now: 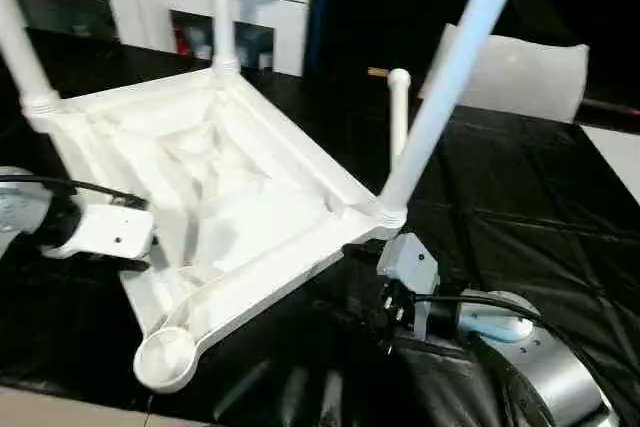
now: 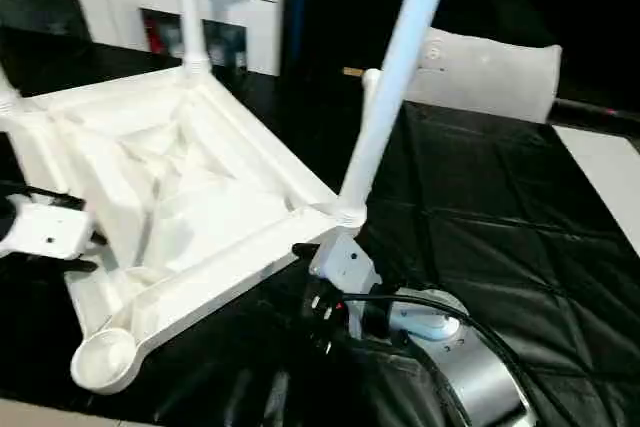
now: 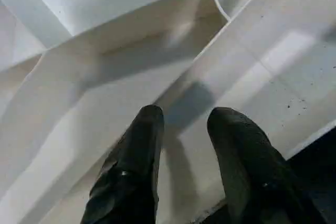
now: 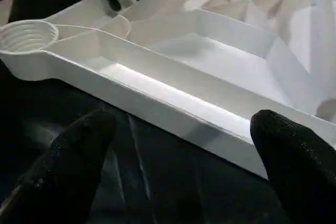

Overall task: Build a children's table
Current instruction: Rotate table base

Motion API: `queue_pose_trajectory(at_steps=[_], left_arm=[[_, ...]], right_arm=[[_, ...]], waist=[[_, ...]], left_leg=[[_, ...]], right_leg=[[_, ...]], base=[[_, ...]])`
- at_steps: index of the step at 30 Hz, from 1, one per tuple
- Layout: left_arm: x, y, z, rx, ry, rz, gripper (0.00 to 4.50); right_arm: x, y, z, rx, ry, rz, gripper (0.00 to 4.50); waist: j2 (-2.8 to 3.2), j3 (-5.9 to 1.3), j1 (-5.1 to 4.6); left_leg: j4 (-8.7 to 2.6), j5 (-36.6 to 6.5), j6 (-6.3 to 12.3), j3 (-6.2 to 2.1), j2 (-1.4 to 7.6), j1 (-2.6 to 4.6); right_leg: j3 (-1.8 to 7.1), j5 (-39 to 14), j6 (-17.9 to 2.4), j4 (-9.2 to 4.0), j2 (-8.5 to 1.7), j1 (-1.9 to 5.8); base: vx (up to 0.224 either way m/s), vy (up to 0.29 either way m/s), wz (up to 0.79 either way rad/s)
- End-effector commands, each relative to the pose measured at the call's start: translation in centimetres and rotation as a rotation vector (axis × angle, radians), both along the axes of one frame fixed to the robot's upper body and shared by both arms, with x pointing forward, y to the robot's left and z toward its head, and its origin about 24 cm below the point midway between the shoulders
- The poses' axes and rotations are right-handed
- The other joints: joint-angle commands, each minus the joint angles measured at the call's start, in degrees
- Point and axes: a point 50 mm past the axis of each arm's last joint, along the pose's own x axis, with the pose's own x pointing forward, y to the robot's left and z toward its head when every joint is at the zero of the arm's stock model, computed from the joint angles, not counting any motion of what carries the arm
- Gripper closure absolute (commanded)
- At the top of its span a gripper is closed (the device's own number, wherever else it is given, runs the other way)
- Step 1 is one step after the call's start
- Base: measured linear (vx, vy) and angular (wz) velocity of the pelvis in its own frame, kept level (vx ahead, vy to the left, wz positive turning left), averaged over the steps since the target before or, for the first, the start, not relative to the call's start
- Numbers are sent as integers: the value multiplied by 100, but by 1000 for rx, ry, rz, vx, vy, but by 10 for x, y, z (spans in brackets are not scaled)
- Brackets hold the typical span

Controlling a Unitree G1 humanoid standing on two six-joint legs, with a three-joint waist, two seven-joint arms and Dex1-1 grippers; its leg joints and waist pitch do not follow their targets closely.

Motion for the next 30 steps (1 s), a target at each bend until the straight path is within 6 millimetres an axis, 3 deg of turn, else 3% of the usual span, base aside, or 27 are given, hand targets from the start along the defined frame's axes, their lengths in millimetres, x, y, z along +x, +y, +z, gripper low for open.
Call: queue_pose_trajectory(at_steps=[1, 3, 5, 12, 16, 23, 27, 30], left_arm=[[5, -9, 0, -7, 7, -54, 246], [6, -10, 0, -9, 10, -59, 243], [9, -11, 5, 4, -21, -90, 207], [13, -14, 18, -1, -35, -120, 207], [15, -17, 18, 9, -33, -148, 207], [22, -23, -9, 40, -12, -174, 207], [26, -27, -13, 41, -2, -177, 207], [28, -29, -14, 57, 20, -179, 242]], right_arm=[[2, -3, 3, -14, -24, -10, 0], [1, -3, 3, -15, -24, -12, 0], [1, -4, 2, -18, -23, -13, 0], [2, -4, 3, -21, -29, -20, 0], [2, -4, 3, -19, -31, -22, 0], [5, -1, 2, -20, -33, -11, 0], [6, -1, 3, -22, -39, -9, 0], [6, -2, 4, -23, -40, -8, 0]], waist=[[258, -275, -17], [276, -280, 3], [257, -277, 10], [300, -282, 48], [274, -286, 38], [254, -295, 40], [284, -308, 49], [279, -301, 51]], left_leg=[[-488, -527, -147, 55, 215, -103], [-488, -557, -184, 52, 215, -105], [-488, -606, -184, 55, 209, -111], [-490, -590, -257, 49, 220, -121], [-480, -537, -259, 56, 213, -132], [-475, -468, -236, 56, 204, -134], [-470, -392, -271, 42, 223, -131], [-469, -405, -284, 49, 220, -128]], right_leg=[[336, -1010, -698, -376, -496, 323], [336, -1027, -685, -375, -504, 326], [335, -1069, -663, -392, -496, 332], [331, -1018, -680, -368, -501, 339], [331, -998, -678, -370, -498, 353], [327, -1036, -593, -389, -496, 360], [338, -932, -592, -367, -528, 367], [337, -859, -639, -366, -516, 361]], base=[[0, 0, 0], [0, 0, 0], [0, 0, 0], [0, 0, 0], [0, 0, 0], [0, 0, 0], [0, 0, 0], [0, 0, 0]])
